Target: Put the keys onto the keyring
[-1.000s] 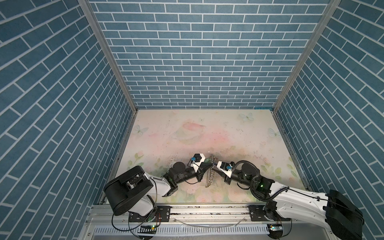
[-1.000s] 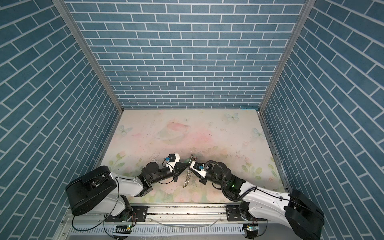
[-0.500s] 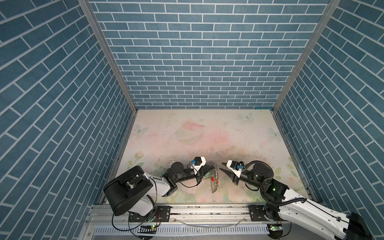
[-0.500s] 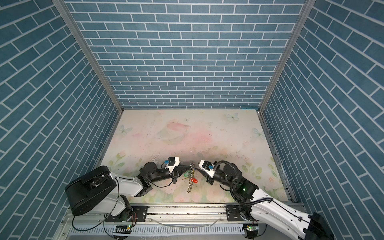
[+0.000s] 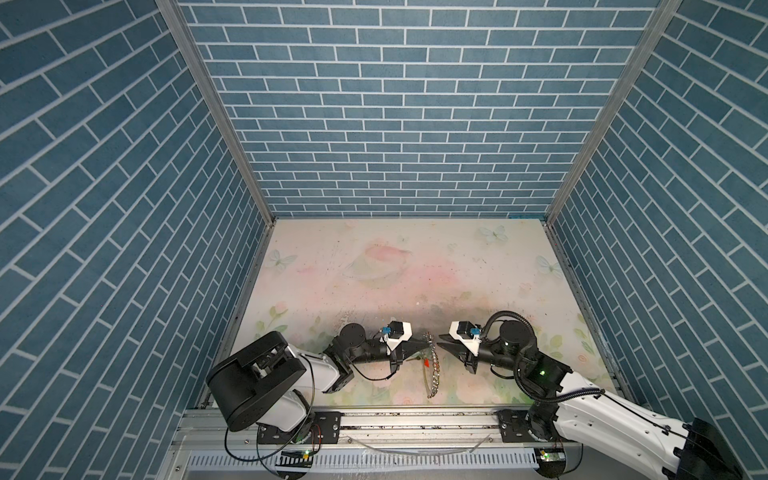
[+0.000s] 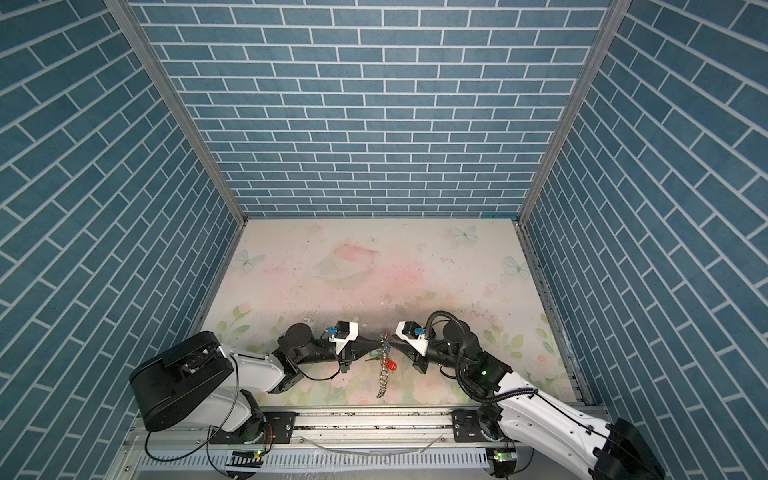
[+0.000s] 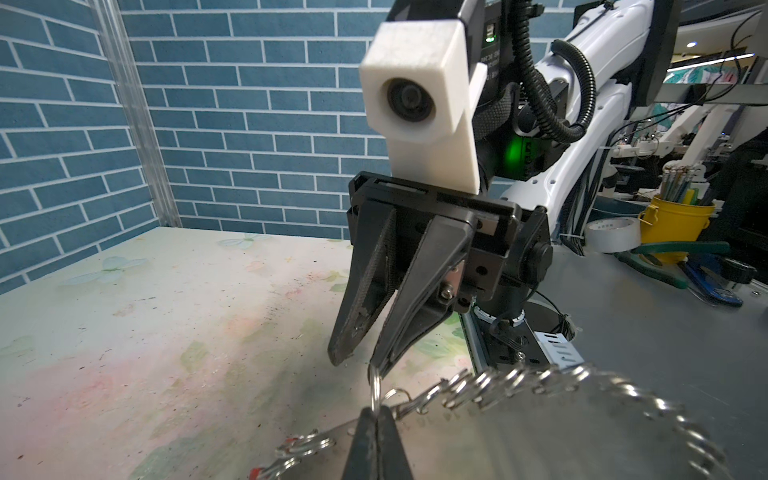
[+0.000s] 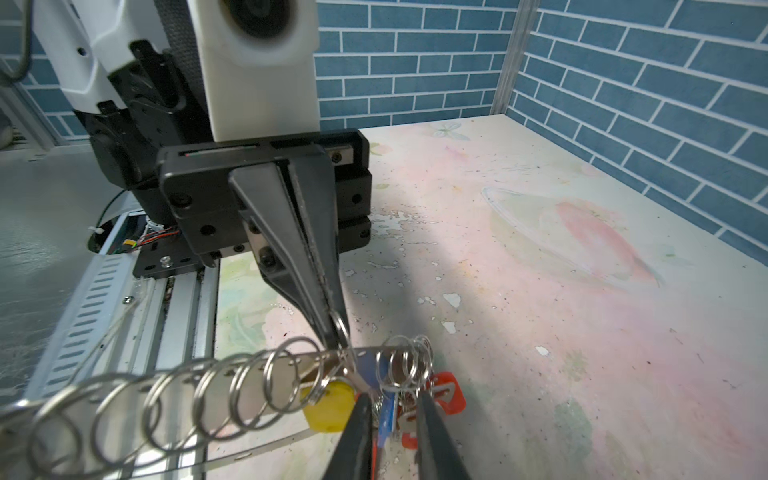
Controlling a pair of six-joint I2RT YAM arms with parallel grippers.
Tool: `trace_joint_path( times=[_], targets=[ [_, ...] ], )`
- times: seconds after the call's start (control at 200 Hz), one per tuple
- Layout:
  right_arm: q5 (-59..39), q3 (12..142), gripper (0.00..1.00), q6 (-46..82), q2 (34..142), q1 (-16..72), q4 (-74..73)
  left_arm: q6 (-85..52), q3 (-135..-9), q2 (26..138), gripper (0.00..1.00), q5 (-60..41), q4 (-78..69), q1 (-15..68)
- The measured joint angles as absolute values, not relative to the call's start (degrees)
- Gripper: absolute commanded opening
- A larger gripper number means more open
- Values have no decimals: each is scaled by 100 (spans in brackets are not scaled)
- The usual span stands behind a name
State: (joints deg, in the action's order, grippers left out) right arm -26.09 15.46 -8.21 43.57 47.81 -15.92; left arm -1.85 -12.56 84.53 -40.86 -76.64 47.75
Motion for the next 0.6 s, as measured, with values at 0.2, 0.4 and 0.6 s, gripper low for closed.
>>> trace_joint_path(
  times=[0.2, 0.4, 0.6],
  targets=[
    [-2954, 1546, 18, -768, 4405, 4772, -1730, -161, -1256, 8573, 0, -4237, -7669, 4753],
    [-3153, 1564, 15, -751, 4547, 4770, -1756, -150, -1256, 8589, 0, -4364, -7675, 4748],
    [-3330, 1680, 10, -731, 4724, 4770, -1756, -152, -1256, 8597, 0, -4434, -7688, 4737]
  ],
)
